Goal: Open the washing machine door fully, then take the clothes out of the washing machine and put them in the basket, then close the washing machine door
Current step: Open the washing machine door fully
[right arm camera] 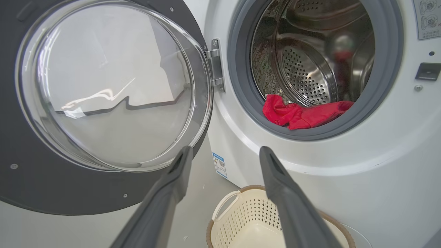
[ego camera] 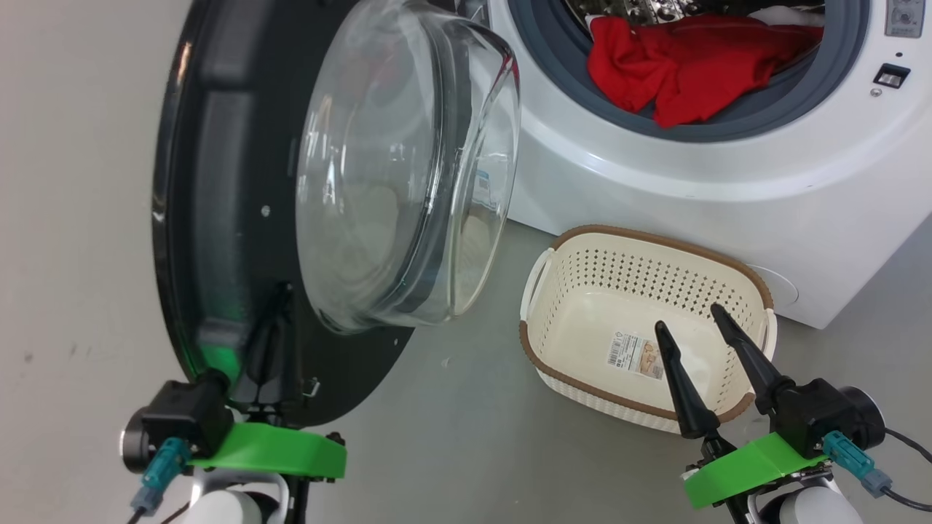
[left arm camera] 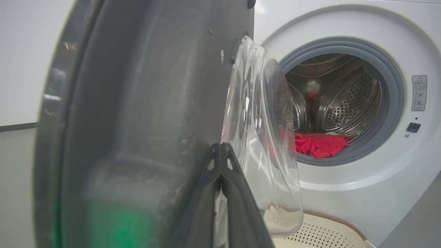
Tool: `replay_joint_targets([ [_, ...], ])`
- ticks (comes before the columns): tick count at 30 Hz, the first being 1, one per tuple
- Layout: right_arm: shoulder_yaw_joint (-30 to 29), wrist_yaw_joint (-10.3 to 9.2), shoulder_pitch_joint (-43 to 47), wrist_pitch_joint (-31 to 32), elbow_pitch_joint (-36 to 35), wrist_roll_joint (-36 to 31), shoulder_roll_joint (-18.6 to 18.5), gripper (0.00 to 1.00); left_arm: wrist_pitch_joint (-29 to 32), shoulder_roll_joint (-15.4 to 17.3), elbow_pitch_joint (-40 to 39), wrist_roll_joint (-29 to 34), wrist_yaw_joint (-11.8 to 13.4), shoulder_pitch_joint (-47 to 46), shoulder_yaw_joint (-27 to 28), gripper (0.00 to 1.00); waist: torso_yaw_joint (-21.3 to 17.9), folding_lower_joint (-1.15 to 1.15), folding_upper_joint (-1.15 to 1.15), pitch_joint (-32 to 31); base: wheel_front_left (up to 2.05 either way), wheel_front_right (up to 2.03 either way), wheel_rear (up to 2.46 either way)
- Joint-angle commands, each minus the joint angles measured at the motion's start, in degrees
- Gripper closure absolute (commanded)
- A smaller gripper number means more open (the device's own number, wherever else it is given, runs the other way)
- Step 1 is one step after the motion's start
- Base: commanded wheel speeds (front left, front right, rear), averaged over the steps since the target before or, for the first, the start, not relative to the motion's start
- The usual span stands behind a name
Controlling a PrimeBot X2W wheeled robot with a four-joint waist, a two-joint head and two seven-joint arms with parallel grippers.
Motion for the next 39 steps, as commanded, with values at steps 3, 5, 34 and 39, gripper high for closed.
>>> replay_joint_targets([
  [3,1.3,0.35,-2.1,0.4,-2.0,-0.9,0.1,0.0,-0.5,1.9,-0.7,1.2,1.4,-2.1,5.0,1.0,0.1,0.0,0.0,0.7,0.0,0.0,0.0],
  [5,1.5,0.35,-2.2,0.8,-2.3,-1.1,0.1,0.0,-0.5,1.6,-0.6,1.6,1.4,-2.6,6.3,1.0,0.2,0.0,0.0,1.0,0.0,0.0,0.0],
  [34,2.3,0.35,-1.4,4.6,-6.1,-4.0,0.1,0.0,-0.5,-3.3,9.1,6.5,-5.3,-9.5,22.4,1.0,0.2,0.0,0.0,3.6,0.0,0.0,0.0],
  [39,2.1,0.35,-1.2,5.5,-7.3,-4.9,0.1,0.0,-0.5,-3.7,10.4,7.1,-5.9,-11.3,24.4,1.0,0.2,0.0,0.0,4.7,0.0,0.0,0.0],
])
